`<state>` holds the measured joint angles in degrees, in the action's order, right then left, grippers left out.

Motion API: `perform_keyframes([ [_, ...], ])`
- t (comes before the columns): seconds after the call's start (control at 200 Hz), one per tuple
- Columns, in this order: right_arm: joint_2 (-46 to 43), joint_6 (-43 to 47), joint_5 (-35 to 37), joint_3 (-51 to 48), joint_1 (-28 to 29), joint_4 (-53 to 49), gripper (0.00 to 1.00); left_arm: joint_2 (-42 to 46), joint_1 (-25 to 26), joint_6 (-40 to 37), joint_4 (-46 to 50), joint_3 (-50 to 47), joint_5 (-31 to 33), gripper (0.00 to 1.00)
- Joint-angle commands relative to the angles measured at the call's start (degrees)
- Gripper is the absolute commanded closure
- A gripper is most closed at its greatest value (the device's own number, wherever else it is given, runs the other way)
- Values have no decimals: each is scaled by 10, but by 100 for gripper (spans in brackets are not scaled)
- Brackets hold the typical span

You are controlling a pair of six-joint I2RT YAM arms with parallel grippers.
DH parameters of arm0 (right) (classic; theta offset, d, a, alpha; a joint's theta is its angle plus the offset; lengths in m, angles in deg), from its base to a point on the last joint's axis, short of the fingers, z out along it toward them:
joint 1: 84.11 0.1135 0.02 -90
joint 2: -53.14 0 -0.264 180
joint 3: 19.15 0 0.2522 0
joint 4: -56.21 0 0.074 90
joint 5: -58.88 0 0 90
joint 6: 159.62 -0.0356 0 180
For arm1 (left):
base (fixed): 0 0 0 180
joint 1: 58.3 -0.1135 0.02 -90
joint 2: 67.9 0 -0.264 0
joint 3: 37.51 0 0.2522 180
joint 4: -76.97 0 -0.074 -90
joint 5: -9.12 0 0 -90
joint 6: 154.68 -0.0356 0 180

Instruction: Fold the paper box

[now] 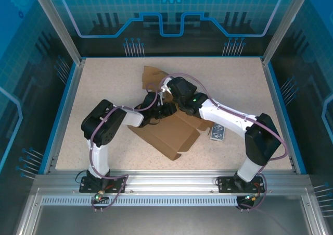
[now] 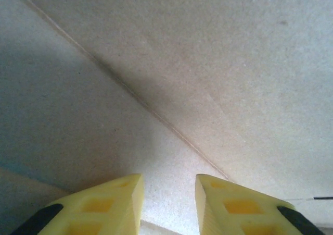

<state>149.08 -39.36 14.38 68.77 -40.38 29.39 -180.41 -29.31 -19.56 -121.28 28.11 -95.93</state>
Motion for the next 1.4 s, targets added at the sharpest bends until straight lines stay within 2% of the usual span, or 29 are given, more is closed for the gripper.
perform_keyframes([
  [0.0,-12,69,12,-7,-2,82,100,39,-11,4,4,-15,-14,64],
  [0.275,10,164,-15,-12,-24,160,100,122,-59,0,12,-77,-22,58],
  [0.625,24,266,-77,-37,-49,224,100,265,-146,-56,122,-112,9,56],
  [0.931,27,321,-89,-85,-49,294,100,299,-155,-110,243,11,49,46],
  [1.071,29,337,-88,-100,-48,323,100,253,-155,-142,322,110,41,42],
  [1.396,40,379,-77,-130,-44,394,100,148,-163,-197,443,273,52,36],
])
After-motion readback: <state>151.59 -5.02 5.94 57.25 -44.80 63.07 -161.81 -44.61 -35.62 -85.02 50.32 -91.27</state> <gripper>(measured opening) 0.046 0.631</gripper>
